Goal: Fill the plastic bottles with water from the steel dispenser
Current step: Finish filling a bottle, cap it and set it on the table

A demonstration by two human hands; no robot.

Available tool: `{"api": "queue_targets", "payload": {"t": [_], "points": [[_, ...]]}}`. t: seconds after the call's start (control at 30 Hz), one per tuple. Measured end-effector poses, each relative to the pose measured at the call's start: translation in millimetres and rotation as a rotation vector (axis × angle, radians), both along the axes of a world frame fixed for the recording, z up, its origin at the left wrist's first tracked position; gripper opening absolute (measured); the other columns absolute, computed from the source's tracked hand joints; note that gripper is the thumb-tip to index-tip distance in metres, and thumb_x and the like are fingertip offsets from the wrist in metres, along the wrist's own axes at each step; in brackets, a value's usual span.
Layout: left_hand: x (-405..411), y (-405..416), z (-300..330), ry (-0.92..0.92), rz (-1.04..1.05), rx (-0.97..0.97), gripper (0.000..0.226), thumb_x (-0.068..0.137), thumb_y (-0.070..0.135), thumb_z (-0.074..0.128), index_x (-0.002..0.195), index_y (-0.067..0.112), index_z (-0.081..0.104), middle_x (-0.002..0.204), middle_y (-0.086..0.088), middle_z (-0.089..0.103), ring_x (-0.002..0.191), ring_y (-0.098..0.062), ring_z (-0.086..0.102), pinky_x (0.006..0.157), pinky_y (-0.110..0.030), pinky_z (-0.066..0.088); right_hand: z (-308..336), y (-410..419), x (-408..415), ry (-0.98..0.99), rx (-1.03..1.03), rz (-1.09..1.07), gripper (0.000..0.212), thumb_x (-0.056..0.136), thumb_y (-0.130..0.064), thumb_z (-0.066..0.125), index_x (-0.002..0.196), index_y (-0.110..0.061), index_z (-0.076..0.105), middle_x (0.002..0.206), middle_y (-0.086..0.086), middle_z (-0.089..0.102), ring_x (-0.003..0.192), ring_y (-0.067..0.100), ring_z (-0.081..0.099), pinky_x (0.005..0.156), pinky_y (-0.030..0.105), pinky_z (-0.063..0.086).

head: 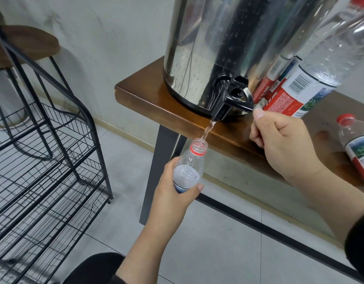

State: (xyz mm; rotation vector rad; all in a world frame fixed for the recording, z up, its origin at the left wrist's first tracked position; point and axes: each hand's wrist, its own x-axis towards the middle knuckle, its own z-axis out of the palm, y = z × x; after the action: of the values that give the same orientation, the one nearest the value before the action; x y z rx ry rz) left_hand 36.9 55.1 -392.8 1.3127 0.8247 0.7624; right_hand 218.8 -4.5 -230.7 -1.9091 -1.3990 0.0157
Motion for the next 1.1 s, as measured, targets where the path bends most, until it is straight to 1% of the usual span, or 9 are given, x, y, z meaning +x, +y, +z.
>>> {"api": "queue_targets", "payload": {"t": [0.1, 0.23, 0.4, 0.53, 0.67, 0.77, 0.87, 0.93, 1.1], "points": [[-0.9, 0.1, 0.5, -0.004, 0.007, -0.001, 0.073, 0.08, 0.028, 0.086, 0.137, 0.047, 0.045, 0.124, 0.016, 0.06, 0.116, -0.016, 0.061, 0.091, -0.039, 0.062, -0.4, 0.1, 0.4, 0.004, 0.006, 0.001, 0.053, 0.108, -0.031, 0.042, 0.061, -0.008, 0.05, 0.06, 0.008, 0.052, 0.06, 0.022, 0.047, 0.061, 0.03, 0.038], [-0.9, 0.7, 0.5, -0.013, 0.008, -0.012, 0.072, 0.08, 0.027, 0.086, 0.136, 0.048, 0.046, 0.123, 0.015, 0.06, 0.114, -0.019, 0.061, 0.089, -0.042, 0.062, -0.1, -0.5, -0.5, 0.003, 0.007, 0.001, 0.053, 0.108, -0.031, 0.042, 0.062, -0.006, 0.051, 0.061, 0.008, 0.053, 0.061, 0.024, 0.047, 0.062, 0.033, 0.039], [-0.4, 0.7, 0.3, -0.009, 0.005, -0.013, 0.073, 0.079, 0.029, 0.086, 0.136, 0.048, 0.045, 0.123, 0.015, 0.06, 0.115, -0.02, 0.061, 0.089, -0.044, 0.062, 0.1, -0.7, -0.8, 0.009, 0.001, 0.001, 0.053, 0.108, -0.03, 0.042, 0.062, -0.006, 0.05, 0.06, 0.008, 0.052, 0.061, 0.024, 0.047, 0.06, 0.029, 0.038], [-0.2, 0.6, -0.8, -0.009, 0.004, -0.013, 0.073, 0.08, 0.027, 0.086, 0.137, 0.047, 0.045, 0.124, 0.013, 0.059, 0.114, -0.022, 0.061, 0.088, -0.042, 0.063, 0.7, -0.6, -1.4, 0.014, 0.01, -0.002, 0.053, 0.108, -0.031, 0.042, 0.063, -0.005, 0.051, 0.059, 0.007, 0.052, 0.062, 0.026, 0.048, 0.062, 0.034, 0.04], [0.4, 0.8, -1.8, -0.008, 0.006, -0.01, 0.072, 0.08, 0.028, 0.086, 0.136, 0.048, 0.045, 0.123, 0.014, 0.059, 0.114, -0.021, 0.062, 0.087, -0.041, 0.063, 0.3, -0.3, -1.1, 0.013, 0.01, -0.004, 0.053, 0.108, -0.032, 0.042, 0.063, -0.006, 0.051, 0.061, 0.008, 0.053, 0.062, 0.027, 0.049, 0.063, 0.035, 0.041], [0.8, 0.5, -1.9, -0.004, 0.0, -0.004, 0.073, 0.081, 0.027, 0.086, 0.137, 0.047, 0.045, 0.124, 0.016, 0.059, 0.117, -0.019, 0.06, 0.09, -0.042, 0.062, 0.4, 0.0, -0.9, 0.008, 0.009, -0.004, 0.053, 0.108, -0.033, 0.041, 0.063, -0.007, 0.052, 0.06, 0.007, 0.053, 0.062, 0.026, 0.049, 0.063, 0.036, 0.041], [0.3, 0.2, -2.0, -0.006, -0.001, 0.01, 0.072, 0.081, 0.027, 0.086, 0.136, 0.048, 0.045, 0.123, 0.02, 0.058, 0.116, -0.012, 0.06, 0.091, -0.038, 0.062, 0.9, -0.3, -0.6, 0.012, 0.007, -0.001, 0.053, 0.108, -0.031, 0.041, 0.063, -0.007, 0.052, 0.059, 0.007, 0.053, 0.062, 0.026, 0.049, 0.063, 0.035, 0.041], [-0.1, 0.3, -2.8, -0.02, 0.004, 0.008, 0.071, 0.081, 0.026, 0.086, 0.135, 0.05, 0.046, 0.12, 0.022, 0.06, 0.114, -0.009, 0.061, 0.089, -0.033, 0.061, 1.0, -0.3, -0.9, 0.012, 0.015, 0.002, 0.052, 0.108, -0.031, 0.042, 0.063, -0.006, 0.052, 0.059, 0.008, 0.052, 0.061, 0.026, 0.048, 0.062, 0.035, 0.04], [0.6, 0.7, -5.3, -0.037, 0.007, -0.015, 0.069, 0.08, 0.027, 0.086, 0.131, 0.052, 0.048, 0.118, 0.016, 0.063, 0.105, -0.016, 0.063, 0.078, -0.031, 0.059, 0.4, 0.2, -1.5, 0.012, 0.018, 0.002, 0.053, 0.108, -0.031, 0.042, 0.063, -0.005, 0.051, 0.061, 0.011, 0.052, 0.062, 0.027, 0.048, 0.063, 0.036, 0.04]]}}
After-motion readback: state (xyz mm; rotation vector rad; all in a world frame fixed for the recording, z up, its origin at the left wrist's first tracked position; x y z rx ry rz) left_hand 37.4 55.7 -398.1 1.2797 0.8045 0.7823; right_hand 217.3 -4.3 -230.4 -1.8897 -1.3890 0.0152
